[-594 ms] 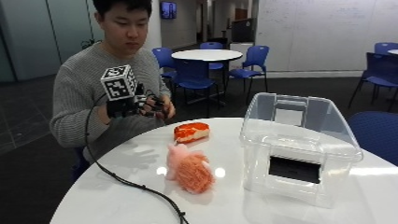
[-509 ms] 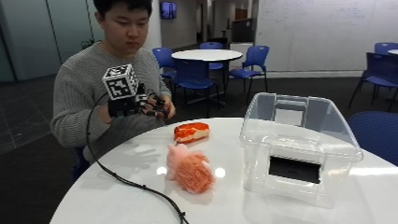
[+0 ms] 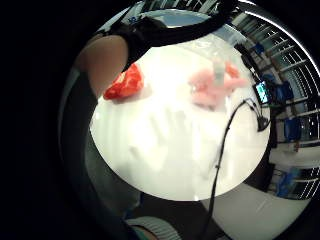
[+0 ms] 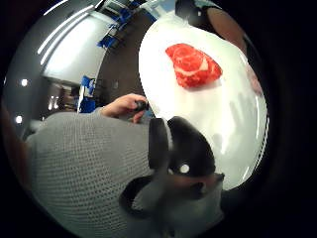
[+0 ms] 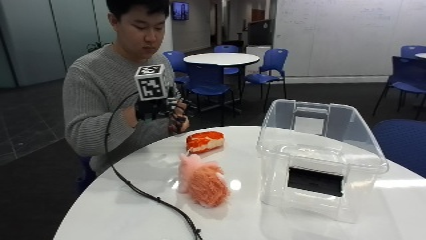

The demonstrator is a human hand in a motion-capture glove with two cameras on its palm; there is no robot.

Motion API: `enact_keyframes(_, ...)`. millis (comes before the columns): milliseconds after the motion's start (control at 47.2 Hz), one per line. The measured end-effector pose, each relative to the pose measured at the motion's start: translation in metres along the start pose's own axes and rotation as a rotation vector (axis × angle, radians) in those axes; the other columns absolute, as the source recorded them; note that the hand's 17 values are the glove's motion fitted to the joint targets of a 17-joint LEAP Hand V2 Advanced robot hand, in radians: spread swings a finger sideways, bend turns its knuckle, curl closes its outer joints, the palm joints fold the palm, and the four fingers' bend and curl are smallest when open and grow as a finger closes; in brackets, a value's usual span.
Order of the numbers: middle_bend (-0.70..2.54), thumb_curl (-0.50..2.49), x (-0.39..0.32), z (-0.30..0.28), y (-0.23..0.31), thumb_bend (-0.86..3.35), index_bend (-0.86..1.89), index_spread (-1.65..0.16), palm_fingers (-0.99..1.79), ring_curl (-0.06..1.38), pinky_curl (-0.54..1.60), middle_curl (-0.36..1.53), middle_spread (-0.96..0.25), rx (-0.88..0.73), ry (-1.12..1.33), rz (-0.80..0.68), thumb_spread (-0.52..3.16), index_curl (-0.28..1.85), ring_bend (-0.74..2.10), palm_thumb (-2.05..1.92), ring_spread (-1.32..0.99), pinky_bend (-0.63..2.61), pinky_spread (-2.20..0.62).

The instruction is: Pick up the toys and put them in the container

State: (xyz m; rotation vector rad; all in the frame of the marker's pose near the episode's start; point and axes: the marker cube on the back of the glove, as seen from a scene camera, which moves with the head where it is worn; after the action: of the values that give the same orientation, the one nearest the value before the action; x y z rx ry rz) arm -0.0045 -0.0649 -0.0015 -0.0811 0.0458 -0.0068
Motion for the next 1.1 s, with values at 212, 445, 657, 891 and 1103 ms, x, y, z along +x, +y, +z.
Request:
enact_keyframes(212,0.18,0.19,-0.01,-0.004,-0.096,0.0,0.11,-0.38,0.1,0.18,0.29,0.19,-0.2,-0.04,0.03,-0.031,1.42,0.21,0.41,0.0,-0.22,0.65,0.02)
enact_keyframes(445,0.18,0.24,-0.021,0.068,-0.119,0.0,0.13,-0.37,0.03,0.21,0.34,0.23,-0.19,-0.207,0.108,-0.014,1.41,0.2,0.49,0.04,-0.21,0.78,0.02)
enact_keyframes(657,0.1,0.28,-0.022,0.148,-0.103,0.02,0.1,-0.37,-0.05,0.24,0.39,0.22,-0.16,-0.314,0.188,-0.009,1.41,0.2,0.57,0.14,-0.2,0.99,0.02)
enact_keyframes(891,0.11,0.32,-0.02,0.145,-0.108,0.07,0.08,-0.39,0.17,0.35,0.44,0.18,-0.15,-0.21,0.191,-0.015,1.49,0.16,0.98,0.23,-0.27,1.26,-0.19)
enact_keyframes(1103,0.37,0.48,-0.022,0.135,-0.122,0.2,0.19,-0.41,0.6,0.41,0.42,0.26,-0.18,-0.085,0.113,-0.003,1.44,0.17,1.13,0.56,-0.41,1.23,-0.36)
